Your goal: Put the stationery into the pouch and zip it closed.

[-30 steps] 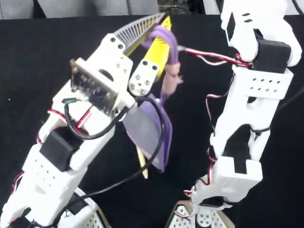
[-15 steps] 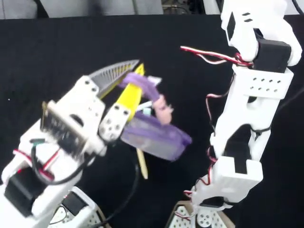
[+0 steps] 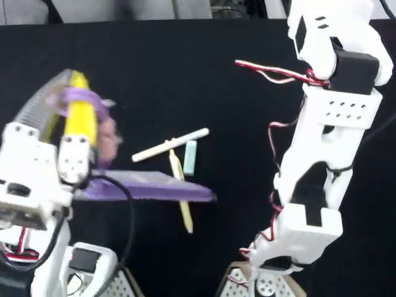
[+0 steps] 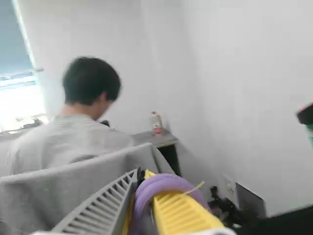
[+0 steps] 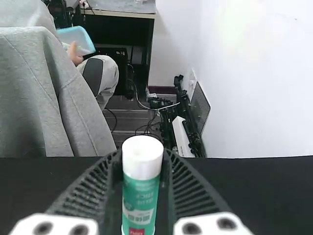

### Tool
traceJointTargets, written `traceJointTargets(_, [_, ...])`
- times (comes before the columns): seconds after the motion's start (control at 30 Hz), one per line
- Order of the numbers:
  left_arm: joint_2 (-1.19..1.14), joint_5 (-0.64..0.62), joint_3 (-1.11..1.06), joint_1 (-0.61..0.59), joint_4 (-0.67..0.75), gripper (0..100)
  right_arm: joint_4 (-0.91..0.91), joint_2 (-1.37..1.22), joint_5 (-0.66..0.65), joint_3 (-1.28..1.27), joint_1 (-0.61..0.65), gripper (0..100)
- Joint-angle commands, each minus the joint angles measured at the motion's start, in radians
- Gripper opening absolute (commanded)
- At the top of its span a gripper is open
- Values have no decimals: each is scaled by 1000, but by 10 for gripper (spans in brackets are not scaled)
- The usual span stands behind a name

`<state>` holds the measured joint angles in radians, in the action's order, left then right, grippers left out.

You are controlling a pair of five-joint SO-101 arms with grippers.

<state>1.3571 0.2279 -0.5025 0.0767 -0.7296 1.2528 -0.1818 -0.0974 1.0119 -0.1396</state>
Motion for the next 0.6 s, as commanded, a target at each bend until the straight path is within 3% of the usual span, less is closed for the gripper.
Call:
traceJointTargets(0.0, [-94,-5,-31,-125,140,29,3,5,8,44,-3,11])
traceJointTargets(0.3, [-388,-5,35,-166,270,29,3,5,8,42,-3,11])
traceJointTargets(0.57, [-506,-8,170,-239,265,29,3,5,8,44,-5,11])
